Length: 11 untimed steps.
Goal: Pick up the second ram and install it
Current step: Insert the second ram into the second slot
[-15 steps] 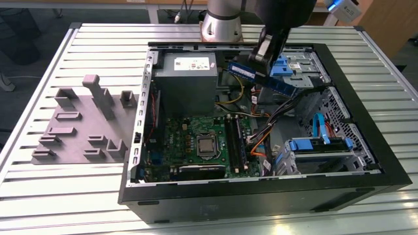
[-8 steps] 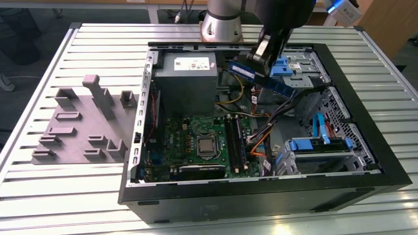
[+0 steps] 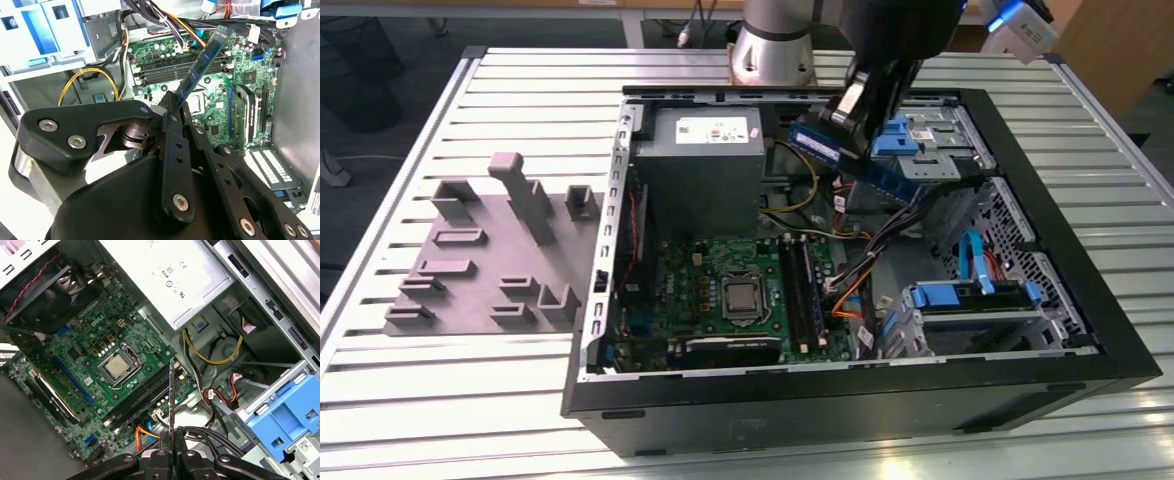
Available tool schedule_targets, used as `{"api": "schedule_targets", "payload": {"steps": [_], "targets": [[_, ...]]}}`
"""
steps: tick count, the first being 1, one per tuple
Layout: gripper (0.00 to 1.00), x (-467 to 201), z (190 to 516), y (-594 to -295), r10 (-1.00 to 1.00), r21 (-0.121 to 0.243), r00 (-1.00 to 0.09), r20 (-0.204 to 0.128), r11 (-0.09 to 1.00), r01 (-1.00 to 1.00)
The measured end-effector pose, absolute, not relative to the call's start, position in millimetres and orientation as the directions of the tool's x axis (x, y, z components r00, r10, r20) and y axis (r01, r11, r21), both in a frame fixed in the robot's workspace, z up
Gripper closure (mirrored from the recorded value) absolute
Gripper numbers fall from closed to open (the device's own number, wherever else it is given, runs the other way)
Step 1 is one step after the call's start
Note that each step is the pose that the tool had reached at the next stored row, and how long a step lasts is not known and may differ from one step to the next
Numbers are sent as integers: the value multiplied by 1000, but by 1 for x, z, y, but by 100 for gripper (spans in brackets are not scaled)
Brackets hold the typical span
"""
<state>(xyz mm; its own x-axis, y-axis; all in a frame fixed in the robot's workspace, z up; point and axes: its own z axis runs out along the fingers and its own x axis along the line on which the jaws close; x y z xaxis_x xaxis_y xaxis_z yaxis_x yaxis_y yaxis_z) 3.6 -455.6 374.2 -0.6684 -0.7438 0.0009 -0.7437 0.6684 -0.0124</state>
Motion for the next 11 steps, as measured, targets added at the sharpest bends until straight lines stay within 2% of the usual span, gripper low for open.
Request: {"api": "schedule_targets", "payload": {"steps": [11], "targets": [[86,4,372,-456,-680,-12,-733,1,733,-680]]}}
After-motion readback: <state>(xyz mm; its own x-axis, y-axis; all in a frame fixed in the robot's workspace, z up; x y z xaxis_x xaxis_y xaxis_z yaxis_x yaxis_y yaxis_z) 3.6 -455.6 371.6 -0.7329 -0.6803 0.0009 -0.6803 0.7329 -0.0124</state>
